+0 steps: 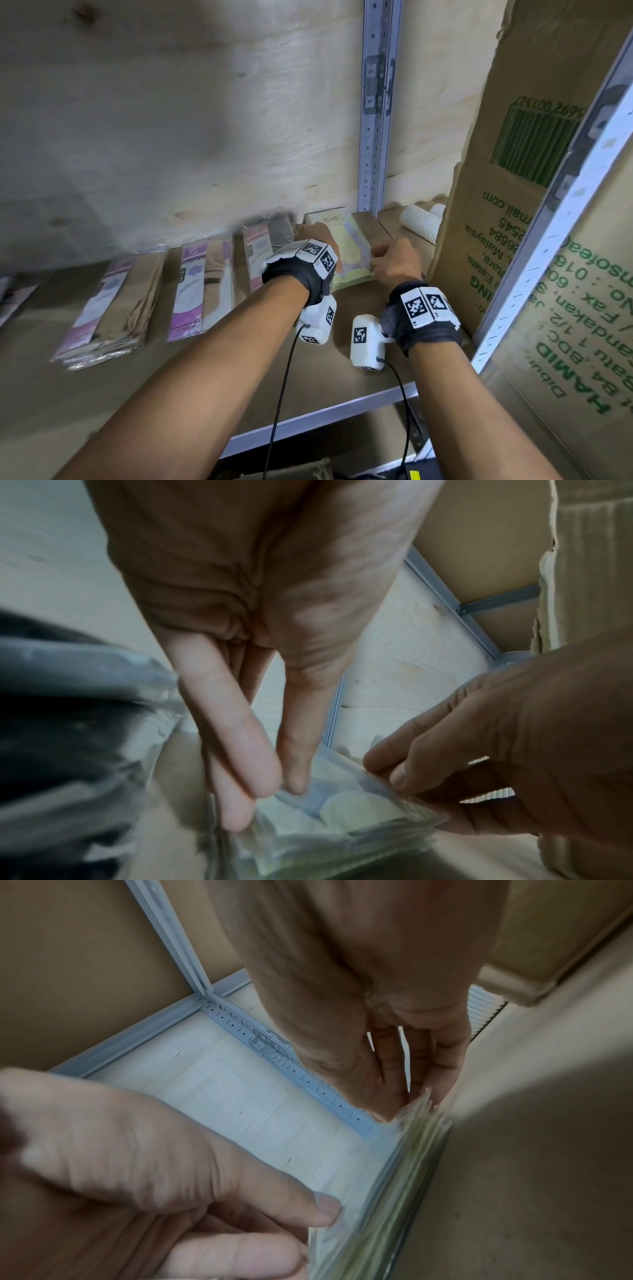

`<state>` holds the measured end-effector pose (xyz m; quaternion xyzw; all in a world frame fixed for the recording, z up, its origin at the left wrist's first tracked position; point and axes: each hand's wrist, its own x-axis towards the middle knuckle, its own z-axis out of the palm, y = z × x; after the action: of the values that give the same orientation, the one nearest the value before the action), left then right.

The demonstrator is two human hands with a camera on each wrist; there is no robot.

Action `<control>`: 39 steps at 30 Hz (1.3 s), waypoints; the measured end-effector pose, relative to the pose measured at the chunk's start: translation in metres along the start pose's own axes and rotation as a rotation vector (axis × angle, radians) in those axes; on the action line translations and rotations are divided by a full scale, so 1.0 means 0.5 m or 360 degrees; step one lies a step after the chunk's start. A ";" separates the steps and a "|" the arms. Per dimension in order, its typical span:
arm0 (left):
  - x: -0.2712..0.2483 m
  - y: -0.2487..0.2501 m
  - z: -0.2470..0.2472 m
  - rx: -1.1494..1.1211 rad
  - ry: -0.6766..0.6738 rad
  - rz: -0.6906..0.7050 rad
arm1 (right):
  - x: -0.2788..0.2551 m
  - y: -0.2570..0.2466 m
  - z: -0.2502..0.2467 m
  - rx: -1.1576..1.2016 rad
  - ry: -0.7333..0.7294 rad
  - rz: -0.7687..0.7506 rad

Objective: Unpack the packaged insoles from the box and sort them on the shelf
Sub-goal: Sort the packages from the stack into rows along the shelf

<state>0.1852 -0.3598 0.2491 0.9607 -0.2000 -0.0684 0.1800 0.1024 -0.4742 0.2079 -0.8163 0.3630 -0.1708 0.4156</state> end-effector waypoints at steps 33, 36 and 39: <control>-0.229 -0.624 -0.183 -0.1096 0.0482 -0.0542 | -0.257 -0.254 0.154 0.0665 -0.0729 -0.0588; -0.269 -0.707 -0.208 -0.1049 0.0507 -0.0581 | -0.299 -0.283 0.223 0.0549 -0.0895 -0.0671; -0.308 -0.791 -0.249 -0.0915 0.0640 -0.0730 | -0.332 -0.315 0.304 0.0420 -0.1033 -0.0714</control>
<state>0.2126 0.0809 0.2261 0.8851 0.0854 0.0293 0.4565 0.1491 -0.2063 0.2476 -0.8263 0.0013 -0.0361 0.5621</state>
